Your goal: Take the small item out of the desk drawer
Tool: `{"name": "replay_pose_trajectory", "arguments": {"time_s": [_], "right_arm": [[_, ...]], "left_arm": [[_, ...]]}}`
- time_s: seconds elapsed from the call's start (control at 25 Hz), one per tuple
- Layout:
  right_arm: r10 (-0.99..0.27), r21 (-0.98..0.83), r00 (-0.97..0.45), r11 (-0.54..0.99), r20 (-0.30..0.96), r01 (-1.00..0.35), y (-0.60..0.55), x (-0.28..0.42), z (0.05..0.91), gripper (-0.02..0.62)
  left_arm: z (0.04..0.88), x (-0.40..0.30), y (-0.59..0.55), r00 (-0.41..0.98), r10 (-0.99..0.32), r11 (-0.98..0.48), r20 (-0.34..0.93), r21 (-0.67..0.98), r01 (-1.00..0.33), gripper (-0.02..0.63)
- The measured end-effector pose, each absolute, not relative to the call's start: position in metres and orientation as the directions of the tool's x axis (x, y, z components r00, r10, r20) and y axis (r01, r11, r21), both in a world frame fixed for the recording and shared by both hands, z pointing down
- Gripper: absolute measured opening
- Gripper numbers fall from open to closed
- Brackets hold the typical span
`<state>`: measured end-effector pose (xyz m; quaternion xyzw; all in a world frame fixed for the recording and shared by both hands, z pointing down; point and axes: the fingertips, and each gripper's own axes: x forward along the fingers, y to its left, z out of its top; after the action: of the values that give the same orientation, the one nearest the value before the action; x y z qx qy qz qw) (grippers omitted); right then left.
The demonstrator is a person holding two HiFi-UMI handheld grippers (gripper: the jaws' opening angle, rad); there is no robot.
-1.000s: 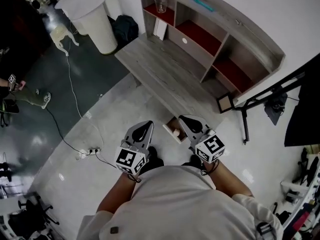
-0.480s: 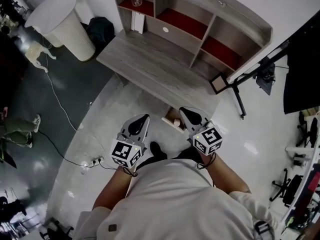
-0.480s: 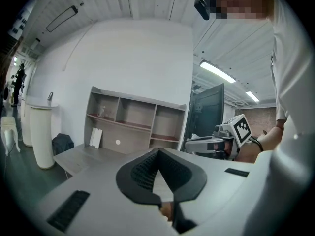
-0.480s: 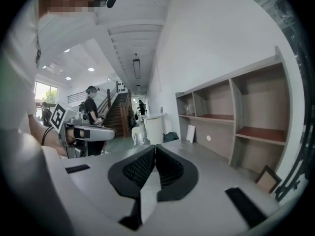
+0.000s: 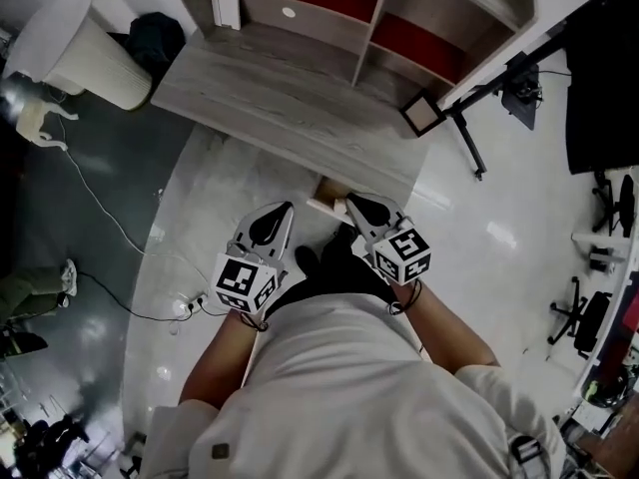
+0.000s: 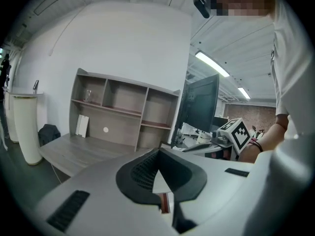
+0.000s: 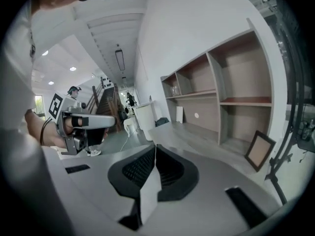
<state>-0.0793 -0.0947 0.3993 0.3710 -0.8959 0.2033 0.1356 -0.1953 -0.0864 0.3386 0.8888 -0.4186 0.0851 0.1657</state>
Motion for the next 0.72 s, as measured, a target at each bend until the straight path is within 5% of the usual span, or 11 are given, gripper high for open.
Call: {"name": "replay_pose_trajectory", "arguments": {"time_s": [0.72], "right_arm": [[-0.517, -0.361, -0.587, 0.476, 0.623, -0.802, -0.086, -0.054, 0.582, 0.027]], "left_arm": [[0.471, -0.17, -0.103, 0.655, -0.6, -0.602, 0.459, 0.281, -0.748, 0.011]]}}
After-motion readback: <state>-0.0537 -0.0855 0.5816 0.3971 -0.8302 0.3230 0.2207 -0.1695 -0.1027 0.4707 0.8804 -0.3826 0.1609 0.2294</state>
